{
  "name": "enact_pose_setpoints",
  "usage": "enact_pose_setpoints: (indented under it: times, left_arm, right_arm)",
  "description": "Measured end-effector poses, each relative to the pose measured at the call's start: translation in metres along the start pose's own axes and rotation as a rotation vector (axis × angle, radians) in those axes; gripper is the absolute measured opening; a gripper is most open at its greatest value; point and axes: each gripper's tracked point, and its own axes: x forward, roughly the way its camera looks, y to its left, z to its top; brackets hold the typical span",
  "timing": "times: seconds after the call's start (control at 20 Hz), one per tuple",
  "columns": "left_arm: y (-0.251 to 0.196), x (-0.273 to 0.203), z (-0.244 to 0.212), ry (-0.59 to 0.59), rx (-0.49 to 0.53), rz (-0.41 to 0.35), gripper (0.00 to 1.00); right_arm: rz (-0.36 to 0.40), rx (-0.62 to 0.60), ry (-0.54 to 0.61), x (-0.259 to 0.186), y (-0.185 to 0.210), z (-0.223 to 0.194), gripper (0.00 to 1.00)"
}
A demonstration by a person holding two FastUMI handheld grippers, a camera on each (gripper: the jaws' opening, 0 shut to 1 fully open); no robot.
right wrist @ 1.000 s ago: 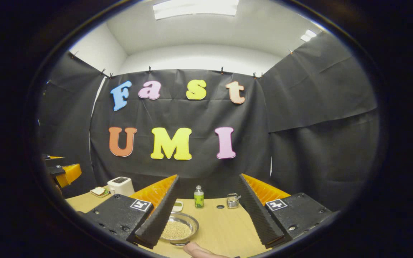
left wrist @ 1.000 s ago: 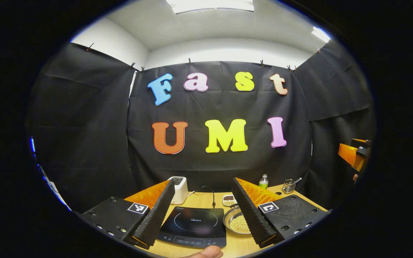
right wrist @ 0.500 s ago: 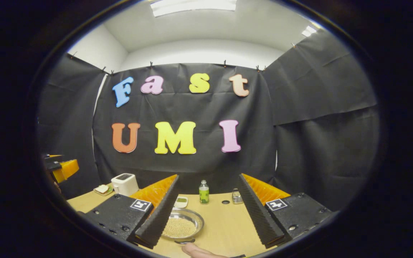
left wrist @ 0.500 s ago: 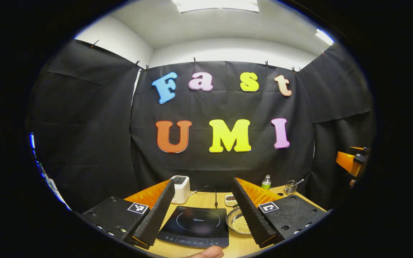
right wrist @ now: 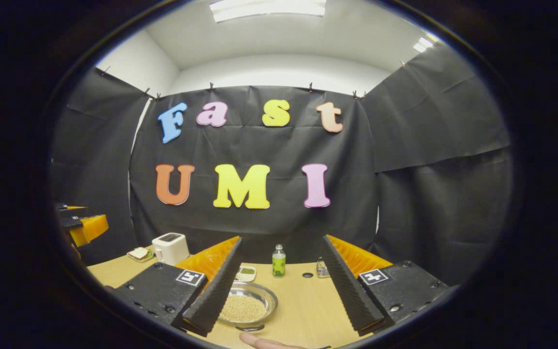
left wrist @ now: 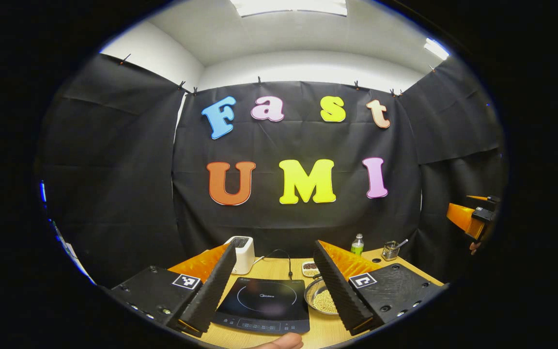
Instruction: First push the handle of the pot to place it horizontally, then grasp the pot with both hands and set it on the induction cooktop.
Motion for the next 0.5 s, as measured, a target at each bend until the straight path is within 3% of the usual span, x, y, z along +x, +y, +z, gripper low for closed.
enact_pose_setpoints:
  times: [0.15, 0.3, 0.45, 0.5]
  left_arm:
    - [-0.002, -0.002, 0.000, 0.000, 0.000, -0.006, 0.95]
    - [-0.002, -0.003, -0.003, 0.001, 0.005, -0.004, 0.96]
    - [-0.003, -0.006, -0.003, -0.007, 0.014, -0.009, 0.96]
    - [-0.003, -0.006, -0.004, -0.008, 0.016, -0.009, 0.96]
  right_arm:
    - [0.059, 0.031, 0.033, 0.002, 0.012, -0.009, 0.96]
    - [0.105, 0.065, 0.077, 0.004, 0.021, -0.020, 0.85]
    - [0.146, 0.066, 0.121, 0.007, 0.033, -0.031, 0.69]
    - [0.159, 0.053, 0.137, 0.008, 0.036, -0.037, 0.53]
